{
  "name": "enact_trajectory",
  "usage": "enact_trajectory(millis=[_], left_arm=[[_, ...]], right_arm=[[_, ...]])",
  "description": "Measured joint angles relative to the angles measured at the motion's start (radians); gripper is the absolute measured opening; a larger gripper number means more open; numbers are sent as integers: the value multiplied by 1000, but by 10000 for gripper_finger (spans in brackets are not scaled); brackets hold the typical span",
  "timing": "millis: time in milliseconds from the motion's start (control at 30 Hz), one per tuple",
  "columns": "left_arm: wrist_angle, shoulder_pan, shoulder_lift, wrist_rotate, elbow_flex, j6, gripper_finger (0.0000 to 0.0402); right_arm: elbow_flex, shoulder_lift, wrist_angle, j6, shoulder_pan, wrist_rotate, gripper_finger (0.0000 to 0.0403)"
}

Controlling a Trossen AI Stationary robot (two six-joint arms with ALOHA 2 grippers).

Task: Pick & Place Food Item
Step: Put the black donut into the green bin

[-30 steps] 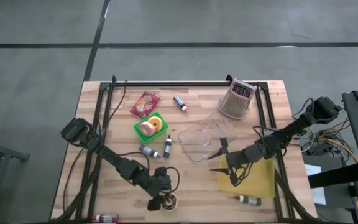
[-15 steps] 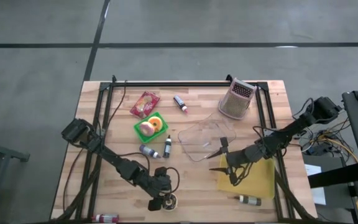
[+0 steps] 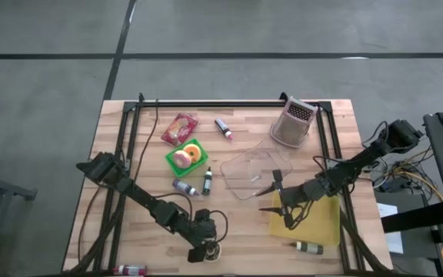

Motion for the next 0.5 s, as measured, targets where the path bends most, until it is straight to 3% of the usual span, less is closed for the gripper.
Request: enact_trajectory(millis=[167, 400, 500], left_arm=[[-1, 0, 2, 5, -1, 4, 194], [-1, 0, 4, 37, -2, 44, 27], [-1, 0, 4, 46, -2, 48, 16]], right_arm=[[0, 0, 0, 0, 1, 0, 215], [0, 0, 0, 0, 1, 0, 215], [0, 0, 0, 0, 1, 0, 215]])
